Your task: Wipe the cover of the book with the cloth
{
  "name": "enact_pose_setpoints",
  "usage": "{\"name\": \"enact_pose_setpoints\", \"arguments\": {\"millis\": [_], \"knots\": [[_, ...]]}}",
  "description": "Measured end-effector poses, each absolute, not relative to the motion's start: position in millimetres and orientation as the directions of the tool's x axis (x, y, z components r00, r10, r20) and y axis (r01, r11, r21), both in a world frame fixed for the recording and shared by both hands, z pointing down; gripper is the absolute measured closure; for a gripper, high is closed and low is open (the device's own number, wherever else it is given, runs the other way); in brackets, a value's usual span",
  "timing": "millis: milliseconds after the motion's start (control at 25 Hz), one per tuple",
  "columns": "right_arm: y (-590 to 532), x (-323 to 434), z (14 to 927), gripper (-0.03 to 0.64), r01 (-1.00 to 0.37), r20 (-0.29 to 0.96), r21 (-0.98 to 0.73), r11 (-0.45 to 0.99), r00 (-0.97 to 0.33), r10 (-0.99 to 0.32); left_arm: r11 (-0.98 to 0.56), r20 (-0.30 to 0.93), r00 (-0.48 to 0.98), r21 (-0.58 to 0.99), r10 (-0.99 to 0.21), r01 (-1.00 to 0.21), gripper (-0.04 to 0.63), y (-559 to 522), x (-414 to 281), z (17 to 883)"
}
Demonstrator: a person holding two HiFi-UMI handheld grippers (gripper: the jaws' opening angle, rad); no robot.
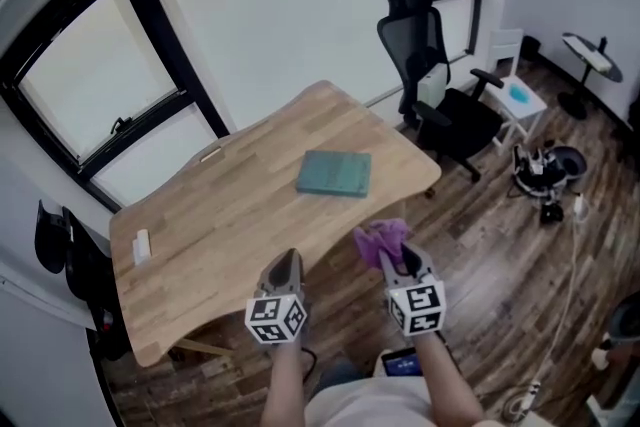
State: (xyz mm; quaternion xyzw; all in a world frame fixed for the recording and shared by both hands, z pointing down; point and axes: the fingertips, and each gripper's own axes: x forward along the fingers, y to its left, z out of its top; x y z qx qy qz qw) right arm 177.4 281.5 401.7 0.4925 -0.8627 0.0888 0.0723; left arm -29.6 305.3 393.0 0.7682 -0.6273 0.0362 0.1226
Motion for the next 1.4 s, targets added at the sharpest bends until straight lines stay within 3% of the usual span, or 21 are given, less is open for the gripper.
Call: {"name": "enact_pose_setpoints", "arguments": {"millis": [600,1400], "knots": [[185.4,167.1,418.0,0.518,-0.857,0.243,-0.078,0.509,-0.511,-0.824,-0.176,0.220,0.206,0.150,-0.954,-0.973,0.594,207.1,-44.7,407.7],[-13.1,114.8,463.7,0.518,-0.921,0.373,-0.042,0.388,-0.375,-0.849,-0.250,0.310,0.315,0.233,-0.897,-0.940,0.594,-23.7,-104.8,468.8]]}}
